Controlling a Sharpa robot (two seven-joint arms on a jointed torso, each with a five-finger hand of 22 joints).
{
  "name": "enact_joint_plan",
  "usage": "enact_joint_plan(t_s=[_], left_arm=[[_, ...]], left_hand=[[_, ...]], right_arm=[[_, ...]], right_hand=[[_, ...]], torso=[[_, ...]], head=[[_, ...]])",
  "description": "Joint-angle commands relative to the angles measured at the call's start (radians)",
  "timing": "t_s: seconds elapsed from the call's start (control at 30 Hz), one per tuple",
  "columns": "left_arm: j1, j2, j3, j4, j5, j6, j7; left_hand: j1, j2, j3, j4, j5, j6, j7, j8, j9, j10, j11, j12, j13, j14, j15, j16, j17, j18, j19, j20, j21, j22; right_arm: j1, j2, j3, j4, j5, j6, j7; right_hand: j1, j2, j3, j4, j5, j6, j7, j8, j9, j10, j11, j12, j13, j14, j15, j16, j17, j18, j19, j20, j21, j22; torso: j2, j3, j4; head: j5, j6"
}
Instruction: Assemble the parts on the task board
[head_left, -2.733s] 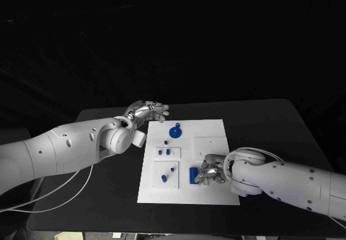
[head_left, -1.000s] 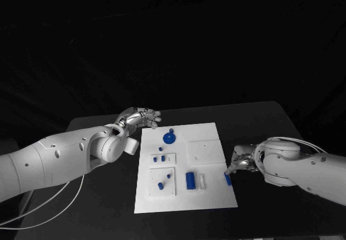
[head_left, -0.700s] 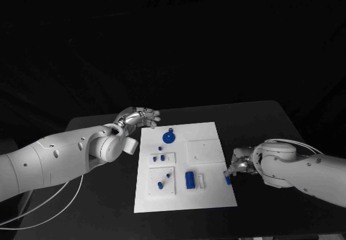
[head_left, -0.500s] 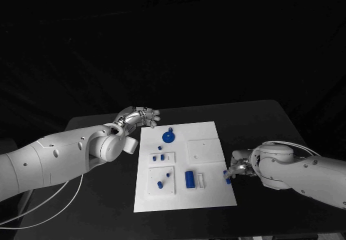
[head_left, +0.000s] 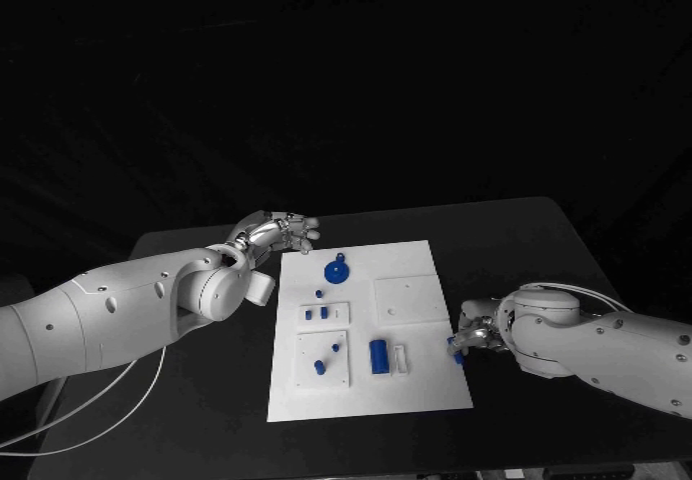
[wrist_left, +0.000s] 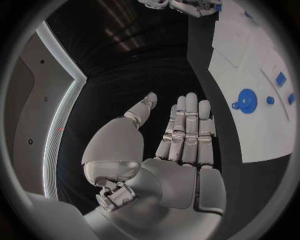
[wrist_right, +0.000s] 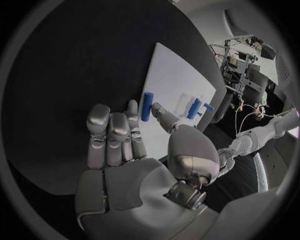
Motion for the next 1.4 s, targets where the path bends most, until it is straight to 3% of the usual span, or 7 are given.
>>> enact_joint_plan(t_s=[0.03, 0.3, 0.47, 0.5, 0.83, 1.13, 1.4], left_arm=[[0.0, 0.002, 0.0, 0.001, 0.005, 0.016, 0.005], [0.0, 0.004, 0.0, 0.001, 0.005, 0.017, 0.003], [0.0, 0.004, 0.0, 0.001, 0.005, 0.018, 0.003], [0.0, 0.004, 0.0, 0.001, 0.005, 0.018, 0.002], [0.0, 0.002, 0.0, 0.001, 0.005, 0.017, 0.002], [0.0, 0.003, 0.0, 0.002, 0.005, 0.018, 0.003], [0.0, 0.006, 0.0, 0.002, 0.005, 0.019, 0.003]], left_hand=[[-0.007, 0.001, 0.001, 0.007, 0.001, -0.008, 0.0, 0.004, -0.001, -0.008, 0.0, -0.006, 0.001, 0.003, 0.007, -0.006, 0.001, 0.01, 0.003, 0.003, -0.003, 0.001], [-0.007, 0.001, 0.001, 0.007, 0.001, -0.009, 0.0, 0.004, -0.002, -0.008, 0.0, -0.006, 0.001, 0.003, 0.007, -0.007, 0.002, 0.011, 0.004, 0.003, -0.004, 0.002], [-0.007, 0.001, 0.001, 0.007, 0.001, -0.009, 0.0, 0.004, -0.002, -0.008, 0.0, -0.006, 0.001, 0.003, 0.007, -0.007, 0.002, 0.011, 0.004, 0.003, -0.004, 0.002], [-0.007, 0.001, 0.001, 0.007, 0.001, -0.009, 0.0, 0.004, -0.002, -0.008, 0.0, -0.006, 0.001, 0.003, 0.007, -0.007, 0.002, 0.011, 0.004, 0.003, -0.004, 0.002], [-0.007, 0.002, 0.001, 0.008, 0.001, -0.009, 0.0, 0.004, -0.002, -0.009, 0.0, -0.007, 0.001, 0.004, 0.007, -0.007, 0.004, 0.011, 0.004, 0.003, -0.004, 0.003], [-0.008, 0.002, 0.001, 0.008, 0.001, -0.01, 0.0, 0.004, -0.002, -0.009, 0.0, -0.007, 0.001, 0.004, 0.007, -0.008, 0.004, 0.011, 0.004, 0.002, -0.004, 0.003], [-0.007, 0.002, 0.001, 0.008, 0.001, -0.01, 0.0, 0.004, -0.002, -0.009, 0.0, -0.007, 0.001, 0.004, 0.007, -0.008, 0.005, 0.011, 0.004, 0.002, -0.004, 0.004]], right_arm=[[-0.002, 0.003, -0.001, -0.006, -0.007, -0.003, 0.008], [-0.002, 0.01, -0.002, -0.014, 0.0, -0.004, 0.014], [-0.002, 0.01, -0.002, -0.016, 0.022, -0.014, 0.019], [-0.002, 0.009, -0.002, -0.016, 0.028, -0.017, 0.02], [-0.001, -0.014, -0.001, 0.021, 0.063, -0.059, 0.011], [0.037, -0.032, 0.016, 0.082, 0.094, -0.069, 0.006], [0.039, -0.006, 0.017, 0.11, 0.234, -0.07, 0.032]], right_hand=[[0.015, 0.015, 0.02, -0.004, -0.001, -0.002, 0.001, -0.004, -0.001, -0.004, 0.001, -0.005, 0.002, 0.0, 0.005, -0.004, -0.002, 0.073, -0.004, 0.0, 0.001, 0.013], [0.08, 0.052, 0.105, -0.037, 0.003, 0.004, 0.003, -0.009, 0.001, 0.002, 0.003, -0.006, 0.002, 0.003, 0.008, -0.006, -0.003, 0.073, -0.003, 0.008, 0.004, 0.013], [0.084, 0.055, 0.111, -0.039, 0.004, 0.005, 0.003, -0.01, 0.001, 0.003, 0.003, -0.007, 0.002, 0.003, 0.008, -0.006, -0.003, 0.073, -0.003, 0.009, 0.005, 0.013], [0.097, 0.065, 0.126, -0.043, 0.006, 0.012, 0.002, -0.008, 0.002, 0.005, 0.002, -0.006, 0.002, 0.004, 0.008, -0.006, -0.003, 0.073, -0.003, 0.011, 0.005, 0.014], [0.073, 0.058, 0.127, -0.033, 0.012, 0.027, 0.0, -0.009, 0.003, 0.014, 0.001, -0.007, 0.001, 0.007, 0.008, -0.007, -0.004, 0.073, 0.0, 0.022, 0.01, 0.014], [0.049, 0.054, 0.123, -0.025, 0.011, 0.036, -0.002, -0.015, -0.005, 0.018, -0.001, -0.01, 0.0, 0.007, 0.006, -0.007, -0.005, 0.073, 0.002, 0.025, 0.011, 0.013], [0.028, 0.05, 0.111, -0.018, 0.01, 0.045, -0.004, -0.02, -0.012, 0.022, -0.003, -0.01, 0.0, 0.009, 0.004, -0.004, -0.004, 0.073, 0.006, 0.025, 0.013, 0.012]], torso=[[0.0, -0.0006, -0.0002], [0.0, -0.0007, -0.0004], [0.0, -0.0012, -0.0002], [0.0, -0.0012, -0.0002], [-0.001, -0.0008, -0.0004], [0.0, -0.0007, -0.0001], [0.0, -0.001, 0.0006]], head=[[0.001, -0.001], [0.001, -0.002], [0.0, -0.002], [0.0, -0.002], [0.001, -0.003], [0.001, -0.002], [-0.002, 0.0]])
